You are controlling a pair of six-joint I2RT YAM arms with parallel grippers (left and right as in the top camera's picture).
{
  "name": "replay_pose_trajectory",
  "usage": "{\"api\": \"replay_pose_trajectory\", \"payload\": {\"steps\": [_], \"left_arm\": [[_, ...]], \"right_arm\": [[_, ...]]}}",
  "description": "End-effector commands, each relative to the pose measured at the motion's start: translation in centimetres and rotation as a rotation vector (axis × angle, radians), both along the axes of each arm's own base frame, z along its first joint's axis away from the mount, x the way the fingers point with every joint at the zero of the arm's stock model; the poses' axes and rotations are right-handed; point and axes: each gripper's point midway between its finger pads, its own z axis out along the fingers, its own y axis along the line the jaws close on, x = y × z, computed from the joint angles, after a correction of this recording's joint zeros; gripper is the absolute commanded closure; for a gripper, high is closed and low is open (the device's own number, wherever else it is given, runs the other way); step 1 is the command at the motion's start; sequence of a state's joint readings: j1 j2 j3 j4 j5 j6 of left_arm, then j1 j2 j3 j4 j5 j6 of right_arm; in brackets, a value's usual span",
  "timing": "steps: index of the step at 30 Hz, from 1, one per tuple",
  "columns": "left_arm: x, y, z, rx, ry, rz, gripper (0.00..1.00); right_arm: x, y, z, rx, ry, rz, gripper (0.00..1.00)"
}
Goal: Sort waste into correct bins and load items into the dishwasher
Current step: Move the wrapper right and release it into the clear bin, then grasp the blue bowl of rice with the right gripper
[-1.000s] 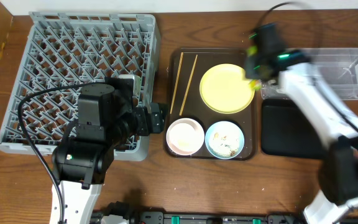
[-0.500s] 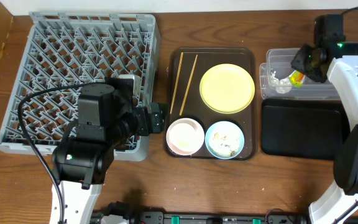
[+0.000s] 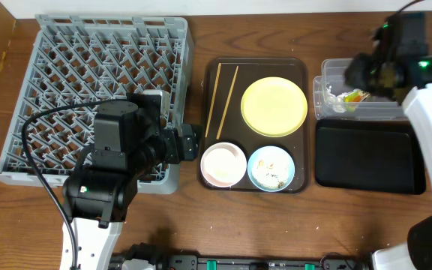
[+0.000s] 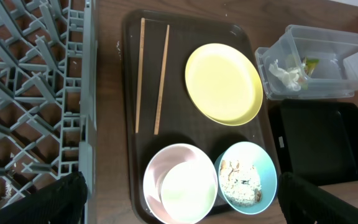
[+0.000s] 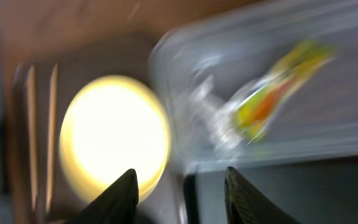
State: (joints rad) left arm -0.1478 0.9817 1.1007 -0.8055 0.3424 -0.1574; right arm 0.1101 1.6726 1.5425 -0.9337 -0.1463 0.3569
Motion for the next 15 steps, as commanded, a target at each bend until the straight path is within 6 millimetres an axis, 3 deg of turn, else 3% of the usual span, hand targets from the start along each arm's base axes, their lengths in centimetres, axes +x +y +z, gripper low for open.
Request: {"api": "replay_pose_trajectory", "payload": {"steps": [1,8,15], "left_arm": [[0.0,-0.4,0.8,-0.014,-0.016,-0.014,0.02],[0.0,-0.4,0.8,-0.014,-0.016,-0.014,0.02],[0.0,-0.4,0.8,-0.014,-0.016,-0.014,0.02]], "right_arm": [[-3.4,6.7,-2.2,0.027,0.092,0.273,0.58],[-11.5,14.3,-8.1,-0.12,0.257,0.548,0.64],[-16.0,17.5,-11.6,-0.269,0.237,0.725,0.7]]}}
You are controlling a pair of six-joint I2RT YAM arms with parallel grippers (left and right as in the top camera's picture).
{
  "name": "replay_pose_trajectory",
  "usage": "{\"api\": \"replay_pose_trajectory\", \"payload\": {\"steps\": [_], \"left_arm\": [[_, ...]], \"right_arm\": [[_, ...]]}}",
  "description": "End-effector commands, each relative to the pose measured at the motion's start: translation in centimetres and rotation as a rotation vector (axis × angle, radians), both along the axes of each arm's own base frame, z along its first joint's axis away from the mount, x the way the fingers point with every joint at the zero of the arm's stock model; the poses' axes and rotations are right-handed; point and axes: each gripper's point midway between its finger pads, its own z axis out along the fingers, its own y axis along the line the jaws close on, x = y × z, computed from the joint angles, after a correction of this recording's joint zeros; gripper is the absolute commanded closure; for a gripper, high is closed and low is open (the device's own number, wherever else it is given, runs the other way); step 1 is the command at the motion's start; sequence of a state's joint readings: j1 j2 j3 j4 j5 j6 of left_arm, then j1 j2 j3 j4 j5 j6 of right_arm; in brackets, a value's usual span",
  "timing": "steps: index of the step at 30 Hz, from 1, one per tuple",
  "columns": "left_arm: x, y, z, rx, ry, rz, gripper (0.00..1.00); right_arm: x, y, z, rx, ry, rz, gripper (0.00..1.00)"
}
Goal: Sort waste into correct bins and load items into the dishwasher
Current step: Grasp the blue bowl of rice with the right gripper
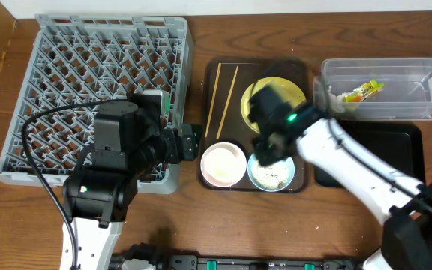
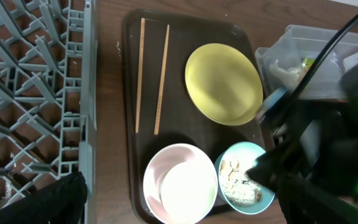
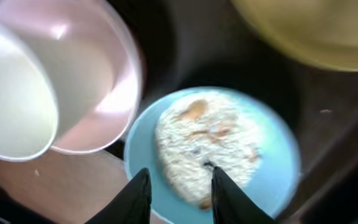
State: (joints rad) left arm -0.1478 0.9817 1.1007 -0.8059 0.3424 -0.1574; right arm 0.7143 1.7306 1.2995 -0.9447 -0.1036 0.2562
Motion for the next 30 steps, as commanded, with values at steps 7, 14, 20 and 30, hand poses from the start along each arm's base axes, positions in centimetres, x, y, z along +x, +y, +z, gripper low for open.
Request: {"api": "replay_pose_trajectory", "payload": {"steps": [7,14,20,30], "left_arm": [[0.0,-0.4,0.8,-0.014,-0.016,-0.014,0.02],[0.0,-0.4,0.8,-0.015,-0.016,-0.014,0.02],[0.0,-0.4,0.8,-0.014,-0.016,-0.014,0.02],[0.0,-0.4,0.8,-0.015,-0.016,-0.014,0.02]], "right_arm": [[-4.4,0.4,-4.6,-0.082,-0.002,0.237,0.51],[-5.0,-0.4,-6.6,-0.124,-0.033,0.268,0.71],[-2.9,-1.6,-6.4,-0.173,-0.094,0.142,0.97],[0.6,-0.2,-2.1,0.006,-0.092,-0.079,0.99]]}}
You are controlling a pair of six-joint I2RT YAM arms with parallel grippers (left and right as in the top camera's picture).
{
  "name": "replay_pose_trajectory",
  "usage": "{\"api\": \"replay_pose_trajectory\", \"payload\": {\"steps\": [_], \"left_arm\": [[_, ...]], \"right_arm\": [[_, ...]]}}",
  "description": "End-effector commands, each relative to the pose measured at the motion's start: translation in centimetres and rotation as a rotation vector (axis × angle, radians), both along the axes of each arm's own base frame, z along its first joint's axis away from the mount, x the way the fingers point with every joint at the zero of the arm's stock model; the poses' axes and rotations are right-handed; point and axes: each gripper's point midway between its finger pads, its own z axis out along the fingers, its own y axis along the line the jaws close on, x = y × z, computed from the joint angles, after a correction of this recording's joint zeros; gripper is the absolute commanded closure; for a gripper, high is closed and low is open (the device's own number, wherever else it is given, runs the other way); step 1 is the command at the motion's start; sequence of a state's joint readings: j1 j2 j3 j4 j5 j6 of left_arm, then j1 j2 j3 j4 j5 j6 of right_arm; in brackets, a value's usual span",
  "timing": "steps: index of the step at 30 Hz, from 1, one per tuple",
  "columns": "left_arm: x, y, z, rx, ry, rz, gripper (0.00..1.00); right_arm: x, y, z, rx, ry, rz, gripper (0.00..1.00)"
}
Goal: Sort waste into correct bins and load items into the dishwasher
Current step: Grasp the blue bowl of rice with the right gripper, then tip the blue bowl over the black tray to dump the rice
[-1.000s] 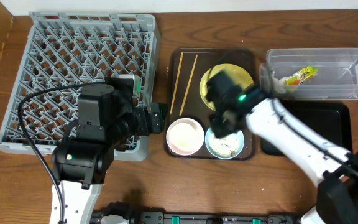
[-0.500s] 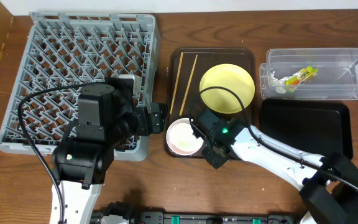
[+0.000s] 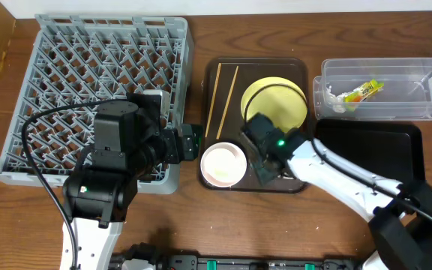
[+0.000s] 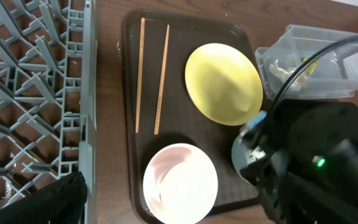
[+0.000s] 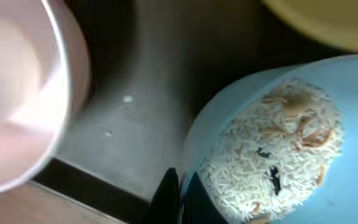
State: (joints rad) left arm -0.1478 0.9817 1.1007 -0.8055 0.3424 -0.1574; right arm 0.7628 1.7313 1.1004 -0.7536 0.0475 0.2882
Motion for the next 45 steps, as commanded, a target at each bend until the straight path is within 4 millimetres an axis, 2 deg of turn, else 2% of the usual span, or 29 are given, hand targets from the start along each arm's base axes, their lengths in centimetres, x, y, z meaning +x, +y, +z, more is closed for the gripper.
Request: {"api": "replay_pose_trajectory", "payload": {"steps": [1,4,6,12,15,19,26,30,36,40,45], "left_arm": [[0.0,-0.4,0.8,-0.015,-0.016,-0.014,0.02],[0.0,-0.4,0.8,-0.015,-0.015,-0.014,0.02],[0.0,-0.4,0.8,-0.014,-0.016,-0.014,0.02],[0.0,-0.4,0.8,-0.014,-0.016,-0.014,0.02],[0.0,-0.4,0.8,-0.015,-0.016,-0.014,0.02],[0.0,-0.4,0.8,-0.014,-0.016,-0.014,0.02],[0.0,-0.4,0.8,-0.015,-0.016,-0.014,0.02],[0.0,-0.4,0.8,-0.014,-0.016,-0.014,0.02],[0.0,-0.4,0.8,-0.015,-0.016,-0.014,0.02],[0.0,-0.4,0.8,-0.014,-0.016,-0.014,0.02],[0.0,-0.4,0.8,-0.015,-0.016,-0.014,0.02]], "right_arm": [[1.5,2.3,4.4,0.193,0.013,-0.081,0.99],[2.1,2.8,7.0,0.322,0.037,-0.143,0.99],[2.5,2.5,8.5,0.387,0.045,-0.183,0.99],[4.2,-0.4,13.0,0.581,0.057,-0.289,0.99],[5.4,-2.8,14.4,0.679,0.085,-0.361,0.99],[6.6,-6.5,14.6,0.798,0.137,-0.451,0.99],[6.0,-11.5,13.0,1.052,0.22,-0.546,0.99],[6.2,-14.1,12.3,1.195,0.186,-0.587,0.99],[6.6,-17.8,12.6,1.385,0.105,-0.637,0.99],[6.3,-19.3,13.1,1.444,0.046,-0.609,0.99],[5.8,-19.1,14.2,1.492,0.013,-0.514,0.99]]}}
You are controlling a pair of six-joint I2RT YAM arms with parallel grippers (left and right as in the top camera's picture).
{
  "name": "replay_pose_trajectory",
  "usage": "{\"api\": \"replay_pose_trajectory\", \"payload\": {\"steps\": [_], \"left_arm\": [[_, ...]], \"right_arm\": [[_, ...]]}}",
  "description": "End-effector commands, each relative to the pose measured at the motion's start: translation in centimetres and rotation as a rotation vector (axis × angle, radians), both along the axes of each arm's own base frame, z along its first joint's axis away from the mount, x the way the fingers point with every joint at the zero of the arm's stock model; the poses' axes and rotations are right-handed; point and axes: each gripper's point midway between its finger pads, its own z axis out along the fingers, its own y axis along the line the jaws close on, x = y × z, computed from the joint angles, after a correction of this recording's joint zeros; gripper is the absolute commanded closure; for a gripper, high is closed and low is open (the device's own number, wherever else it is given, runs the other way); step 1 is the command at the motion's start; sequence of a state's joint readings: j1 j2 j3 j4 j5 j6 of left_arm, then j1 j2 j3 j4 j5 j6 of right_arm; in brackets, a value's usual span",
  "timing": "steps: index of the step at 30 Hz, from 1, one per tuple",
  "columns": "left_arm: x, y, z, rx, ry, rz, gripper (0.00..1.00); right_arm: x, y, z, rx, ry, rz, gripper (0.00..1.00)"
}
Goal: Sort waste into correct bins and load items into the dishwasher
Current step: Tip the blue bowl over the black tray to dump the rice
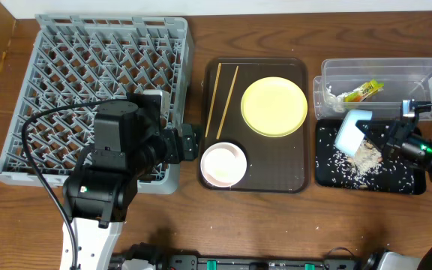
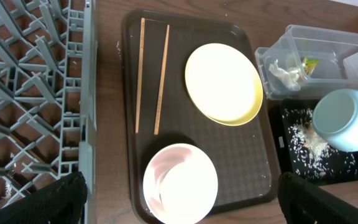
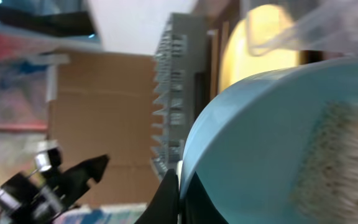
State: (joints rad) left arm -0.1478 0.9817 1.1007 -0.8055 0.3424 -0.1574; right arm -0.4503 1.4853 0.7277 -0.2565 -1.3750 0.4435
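Note:
My right gripper [image 3: 178, 179] is shut on the rim of the light blue bowl [image 1: 349, 132]. The bowl hangs tipped on its side over the black bin [image 1: 411, 184], and rice [image 1: 363, 157] lies scattered in that bin; some rice still clings inside the bowl [image 3: 334, 155]. On the brown tray [image 1: 300, 177] rest a yellow plate [image 1: 274, 106], two chopsticks [image 1: 222, 96] and a pink bowl [image 1: 223, 164] with a white cup in it. My left gripper [image 2: 179, 208] hovers open between the dish rack and the tray, holding nothing.
The grey dish rack [image 1: 103, 71] fills the left of the table. A clear bin [image 1: 415, 94] at the back right holds a colourful wrapper [image 1: 361, 91] and crumpled paper. The black bin sits directly in front of it.
The blue bowl was on the brown tray with my right gripper shut on its rim. Now it is tipped over the black bin, with rice spilled in the bin. My left arm has not moved.
My right gripper was open over the clear bin. It then stood open above the rice bowl on the tray, and afterwards shut on the bowl's rim. Now the bowl is off the tray, tipped over the black bin, with rice in the bin.

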Motion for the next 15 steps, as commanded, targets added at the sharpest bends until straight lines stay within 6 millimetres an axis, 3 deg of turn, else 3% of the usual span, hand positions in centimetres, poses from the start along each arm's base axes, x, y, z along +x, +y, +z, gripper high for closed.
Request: {"api": "replay_pose_trajectory", "payload": {"steps": [1,15], "left_arm": [[-0.02,-0.36,0.84,-0.015,-0.016,-0.014,0.02],[-0.02,-0.36,0.84,-0.015,-0.016,-0.014,0.02]], "right_arm": [[-0.89,0.54,1.81,0.067,-0.086,0.061,0.99],[-0.68,0.63,1.81,0.041,-0.117,0.066,0.99]]}}
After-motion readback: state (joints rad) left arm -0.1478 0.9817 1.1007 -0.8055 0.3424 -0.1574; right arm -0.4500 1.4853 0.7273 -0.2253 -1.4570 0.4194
